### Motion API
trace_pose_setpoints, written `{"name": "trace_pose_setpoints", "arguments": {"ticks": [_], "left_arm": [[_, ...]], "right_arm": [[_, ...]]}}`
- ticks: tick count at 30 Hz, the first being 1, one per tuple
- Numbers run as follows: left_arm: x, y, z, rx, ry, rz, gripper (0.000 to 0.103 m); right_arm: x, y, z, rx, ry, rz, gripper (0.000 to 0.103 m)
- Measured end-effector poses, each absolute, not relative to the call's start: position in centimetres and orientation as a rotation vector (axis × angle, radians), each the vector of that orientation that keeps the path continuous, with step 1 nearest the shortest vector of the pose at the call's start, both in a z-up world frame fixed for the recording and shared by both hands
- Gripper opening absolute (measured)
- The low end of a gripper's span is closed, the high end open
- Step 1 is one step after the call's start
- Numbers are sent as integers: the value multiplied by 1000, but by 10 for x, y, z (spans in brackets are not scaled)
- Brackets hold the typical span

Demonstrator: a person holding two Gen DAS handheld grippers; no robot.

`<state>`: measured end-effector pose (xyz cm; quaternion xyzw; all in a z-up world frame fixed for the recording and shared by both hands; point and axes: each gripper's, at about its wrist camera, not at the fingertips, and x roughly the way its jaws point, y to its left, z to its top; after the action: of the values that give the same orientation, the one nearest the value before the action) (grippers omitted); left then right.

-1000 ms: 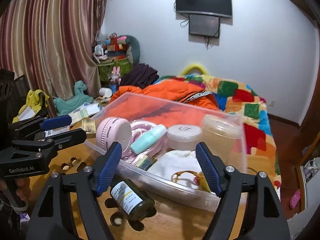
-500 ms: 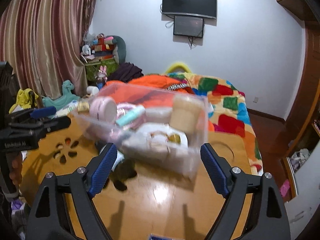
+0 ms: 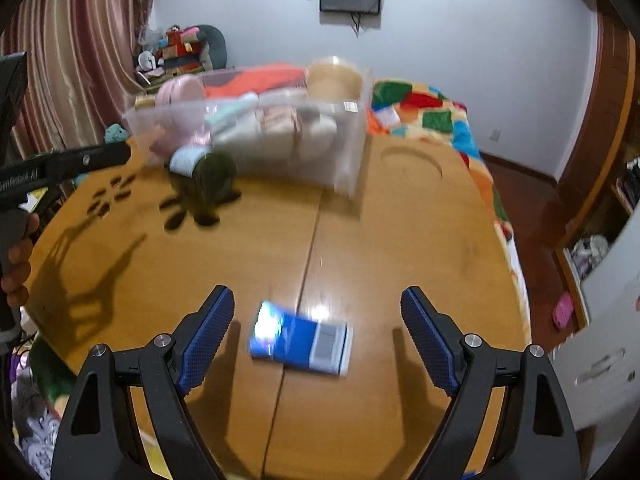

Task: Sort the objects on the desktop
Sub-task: 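Grasp the blue Max card with the right tool while the left tool withdraws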

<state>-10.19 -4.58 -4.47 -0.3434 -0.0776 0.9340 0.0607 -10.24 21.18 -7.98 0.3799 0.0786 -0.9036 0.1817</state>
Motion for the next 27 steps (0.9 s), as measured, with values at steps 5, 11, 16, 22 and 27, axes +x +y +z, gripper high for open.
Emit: {"name": "trace_pose_setpoints", "arguments": {"ticks": [5, 11, 16, 22, 27], "left_arm": [[-105, -34, -51, -1075, -217, 2802, 88], [-114, -17, -52, -1078, -165, 2783, 93], [-129, -8, -54, -1102, -184, 2753, 93], [-146, -3, -58, -1138, -201, 2731, 93], [-153, 4, -59, -1151, -171, 2744, 93]], "right_arm": [[-94, 214, -85, 1048, 231, -2578, 81], [-95, 219, -88, 1053, 142, -2538, 63], [-96, 222, -86, 1038, 105, -2507, 47], [-99, 226, -86, 1037, 63, -2487, 46], [-101, 231, -84, 1038, 19, -2478, 46]]}}
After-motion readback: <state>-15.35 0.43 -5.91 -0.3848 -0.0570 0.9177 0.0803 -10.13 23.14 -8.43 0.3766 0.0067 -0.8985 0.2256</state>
